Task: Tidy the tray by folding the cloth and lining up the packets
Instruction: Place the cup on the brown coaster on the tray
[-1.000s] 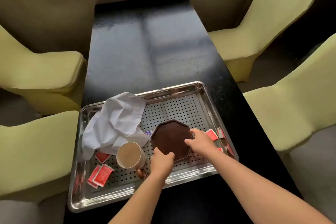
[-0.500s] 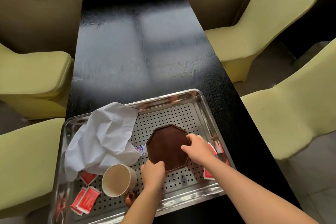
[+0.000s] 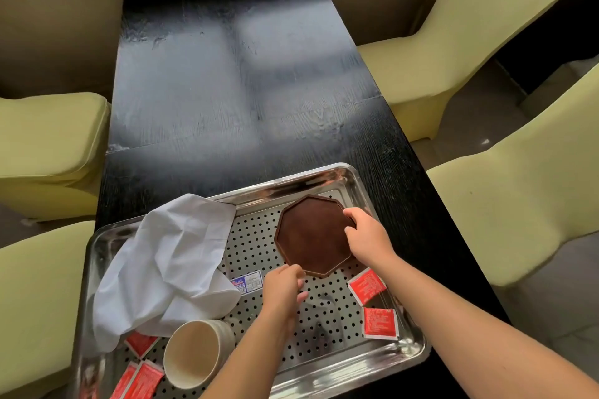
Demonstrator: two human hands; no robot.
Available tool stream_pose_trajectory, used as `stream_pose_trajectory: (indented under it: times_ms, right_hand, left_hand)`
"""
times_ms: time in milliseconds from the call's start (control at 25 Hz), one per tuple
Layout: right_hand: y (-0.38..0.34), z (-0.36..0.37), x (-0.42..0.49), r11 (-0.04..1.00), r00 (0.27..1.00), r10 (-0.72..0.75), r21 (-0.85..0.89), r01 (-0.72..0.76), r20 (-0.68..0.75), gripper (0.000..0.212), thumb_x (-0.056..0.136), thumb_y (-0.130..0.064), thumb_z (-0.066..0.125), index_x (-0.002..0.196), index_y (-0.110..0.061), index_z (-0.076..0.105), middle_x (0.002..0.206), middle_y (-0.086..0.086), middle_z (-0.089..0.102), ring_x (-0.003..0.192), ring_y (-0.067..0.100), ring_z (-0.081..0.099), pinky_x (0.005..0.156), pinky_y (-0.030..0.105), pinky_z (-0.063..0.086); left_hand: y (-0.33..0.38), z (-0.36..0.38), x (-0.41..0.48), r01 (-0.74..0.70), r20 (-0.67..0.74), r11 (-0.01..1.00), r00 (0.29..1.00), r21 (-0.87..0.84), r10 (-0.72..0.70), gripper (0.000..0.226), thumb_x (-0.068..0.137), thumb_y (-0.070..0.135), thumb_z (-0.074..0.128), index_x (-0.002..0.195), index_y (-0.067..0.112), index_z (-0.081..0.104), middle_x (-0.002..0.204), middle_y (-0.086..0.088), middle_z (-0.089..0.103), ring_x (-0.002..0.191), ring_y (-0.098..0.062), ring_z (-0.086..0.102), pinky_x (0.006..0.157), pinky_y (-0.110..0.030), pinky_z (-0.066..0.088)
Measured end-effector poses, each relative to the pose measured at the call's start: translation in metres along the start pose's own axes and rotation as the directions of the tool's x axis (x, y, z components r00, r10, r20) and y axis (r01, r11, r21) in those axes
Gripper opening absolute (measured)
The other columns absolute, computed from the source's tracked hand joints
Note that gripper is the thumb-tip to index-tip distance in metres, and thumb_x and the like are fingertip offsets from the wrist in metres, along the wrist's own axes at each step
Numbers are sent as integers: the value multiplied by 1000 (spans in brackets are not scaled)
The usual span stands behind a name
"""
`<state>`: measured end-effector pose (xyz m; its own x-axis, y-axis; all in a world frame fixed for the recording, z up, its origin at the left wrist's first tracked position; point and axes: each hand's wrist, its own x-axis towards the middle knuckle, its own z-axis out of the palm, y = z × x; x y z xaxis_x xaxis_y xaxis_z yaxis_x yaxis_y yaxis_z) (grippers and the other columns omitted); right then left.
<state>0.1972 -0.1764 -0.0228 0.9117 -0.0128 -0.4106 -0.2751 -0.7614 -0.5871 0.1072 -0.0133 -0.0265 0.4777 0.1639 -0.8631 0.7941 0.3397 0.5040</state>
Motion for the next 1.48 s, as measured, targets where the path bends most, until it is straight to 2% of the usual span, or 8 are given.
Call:
stream_pose_trajectory:
  times_ms: [200, 400, 600, 720, 960, 1120, 1240, 1480]
  right_hand:
    - [13, 0, -12, 985, 995, -99, 146, 96, 14, 50, 96, 2, 47, 143, -15, 51, 151, 3, 46, 139, 18, 43, 116, 36, 37]
    - [34, 0, -44, 992, 993, -69, 97, 78, -91, 41, 97, -7, 51, 136, -17, 58, 131, 0, 60, 118, 14, 57, 95, 27, 45]
    - [34, 20, -91, 993, 995, -104, 57, 104, -4, 34, 95, -12, 58, 127, -19, 64, 117, -6, 67, 107, 10, 60, 88, 16, 43]
    - [16, 42, -114, 986, 983, -157, 78, 150, 96, 32, 94, -12, 60, 125, -19, 65, 111, -6, 68, 104, 9, 62, 93, 26, 51]
    - [-31, 83, -161, 970, 950, -240, 88, 226, 202, 25, 94, -27, 64, 118, -22, 70, 101, -11, 72, 94, 5, 65, 88, 27, 53]
    - [-56, 110, -186, 966, 923, -259, 78, 248, 283, 29, 93, -39, 63, 116, -22, 70, 98, -12, 71, 90, 2, 64, 86, 28, 55]
    - [-73, 129, -197, 975, 924, -217, 18, 223, 314, 39, 85, -55, 65, 105, -22, 70, 92, -9, 71, 87, 8, 65, 83, 33, 55]
    - [-95, 159, -209, 969, 941, -143, -151, 197, 308, 42, 74, -62, 66, 87, -22, 63, 92, -4, 71, 90, 17, 64, 75, 33, 49]
  left_hand:
    - [-4, -10, 2, -55, 77, 998, 996, 13, 54, 16, 85, 3, 51, 97, 12, 57, 95, -9, 56, 76, -20, 52, 78, -41, 59]
    - [-40, -20, -20, -189, 107, 899, 981, 395, 159, 69, 91, 10, 54, 154, 20, 29, 117, -10, 56, 92, -14, 60, 80, -38, 58]
    - [-82, -53, -53, -378, 184, 613, 916, 694, 357, 62, 90, 20, 54, 150, 26, 38, 123, 10, 46, 99, 0, 53, 83, -16, 40]
    - [-101, -77, -69, -421, 230, 500, 887, 757, 400, 61, 89, 24, 52, 148, 27, 40, 119, 14, 43, 100, -2, 52, 83, -12, 37]
    - [-135, -129, -97, -436, 271, 278, 836, 856, 477, 52, 91, 35, 50, 142, 33, 45, 130, 13, 44, 114, -8, 51, 101, -27, 41]
    - [-151, -161, -107, -344, 292, 21, 827, 939, 481, 53, 91, 41, 42, 143, 34, 40, 142, 10, 42, 131, -12, 41, 120, -36, 19]
    - [-158, -179, -109, -289, 239, 14, 816, 957, 527, 53, 93, 44, 39, 146, 35, 38, 144, 12, 40, 138, -9, 32, 124, -43, 6]
    - [-160, -202, -100, -243, 127, 130, 808, 961, 575, 41, 97, 44, 37, 133, 31, 53, 129, 11, 52, 126, -11, 44, 122, -37, 15]
